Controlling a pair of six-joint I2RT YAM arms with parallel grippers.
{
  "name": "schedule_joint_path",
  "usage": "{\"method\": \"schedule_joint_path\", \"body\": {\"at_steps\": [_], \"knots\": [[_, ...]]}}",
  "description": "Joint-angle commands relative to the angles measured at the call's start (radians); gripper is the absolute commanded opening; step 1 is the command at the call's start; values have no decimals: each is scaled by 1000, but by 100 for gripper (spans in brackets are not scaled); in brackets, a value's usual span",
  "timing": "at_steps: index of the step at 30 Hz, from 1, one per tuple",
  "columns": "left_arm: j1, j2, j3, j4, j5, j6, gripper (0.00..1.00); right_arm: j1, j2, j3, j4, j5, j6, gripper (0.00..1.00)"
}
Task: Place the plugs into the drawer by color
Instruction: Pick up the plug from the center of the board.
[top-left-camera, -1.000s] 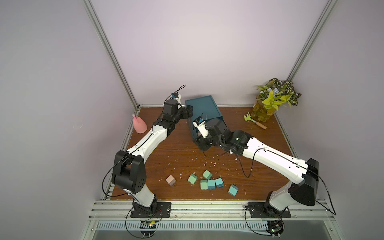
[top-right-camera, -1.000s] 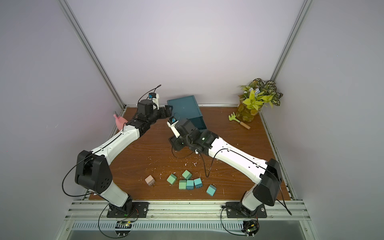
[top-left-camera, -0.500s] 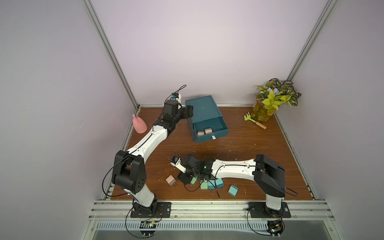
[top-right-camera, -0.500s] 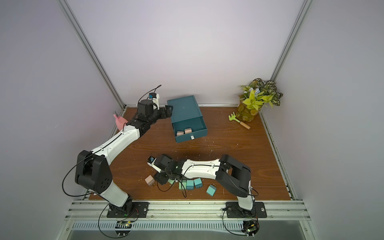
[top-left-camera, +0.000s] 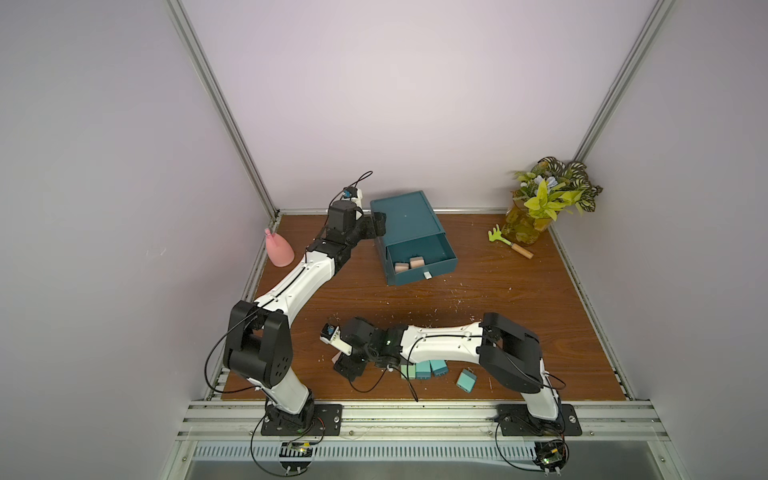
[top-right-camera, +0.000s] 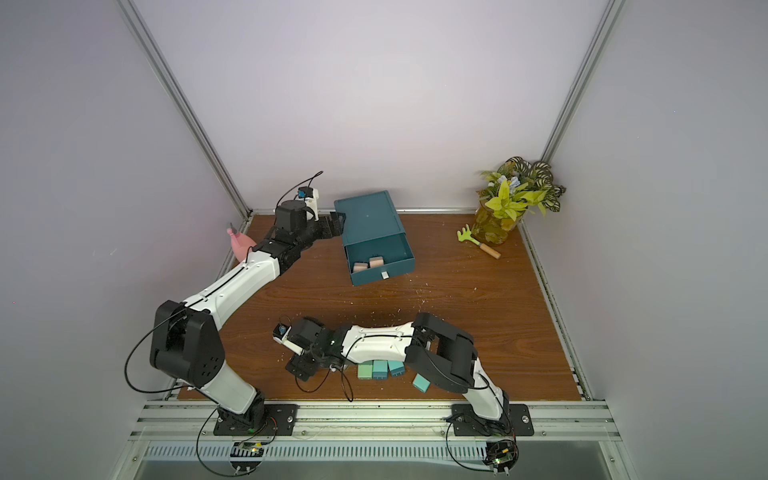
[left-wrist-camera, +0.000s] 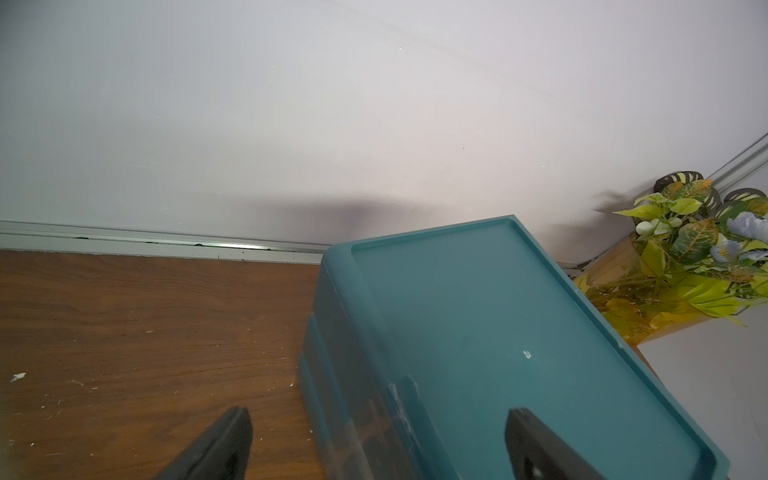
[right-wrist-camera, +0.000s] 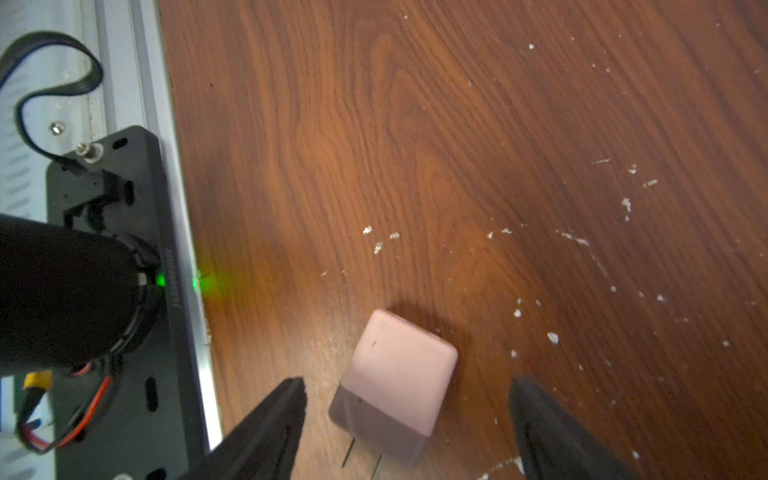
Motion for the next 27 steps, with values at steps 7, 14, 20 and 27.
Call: {"method": "schedule_joint_path", "body": {"at_steps": [7,14,20,27], "knots": [[14,-23,-12,7,1,14,92,5,68,83,-58,33,2,76],[14,-21,-13,10,1,14,92,4,53,78,-61,50,7,52],[14,-20,-13,11,-5,18,92,-7,-67,44,-81,116,31,44],[18,-5,-9,17,-3,20,91,-140,-362,-47,-174,210,65,43]]}}
